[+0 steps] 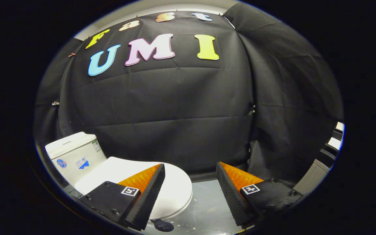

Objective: Open the toilet lid.

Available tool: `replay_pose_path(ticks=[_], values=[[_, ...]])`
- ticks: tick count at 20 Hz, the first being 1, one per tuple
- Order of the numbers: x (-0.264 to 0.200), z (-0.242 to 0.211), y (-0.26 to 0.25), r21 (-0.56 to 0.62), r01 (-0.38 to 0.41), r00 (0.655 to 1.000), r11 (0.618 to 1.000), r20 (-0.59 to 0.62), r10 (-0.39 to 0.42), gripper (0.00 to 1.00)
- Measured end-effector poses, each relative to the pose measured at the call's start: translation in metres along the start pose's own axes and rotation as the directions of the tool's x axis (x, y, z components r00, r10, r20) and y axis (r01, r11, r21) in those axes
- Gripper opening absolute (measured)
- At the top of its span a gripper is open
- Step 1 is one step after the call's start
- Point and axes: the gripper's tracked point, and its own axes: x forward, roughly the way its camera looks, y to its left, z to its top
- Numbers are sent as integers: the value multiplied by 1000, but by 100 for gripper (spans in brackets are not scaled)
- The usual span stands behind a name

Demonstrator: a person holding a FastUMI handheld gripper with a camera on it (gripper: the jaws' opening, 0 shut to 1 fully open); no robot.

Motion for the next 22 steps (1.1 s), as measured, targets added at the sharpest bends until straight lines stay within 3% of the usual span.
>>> replay_pose_path(ticks=[13,22], values=[[1,-17,2,67,3,997,998,-76,2,98],[3,-55,7,100,-50,974,994,-213,71,99]])
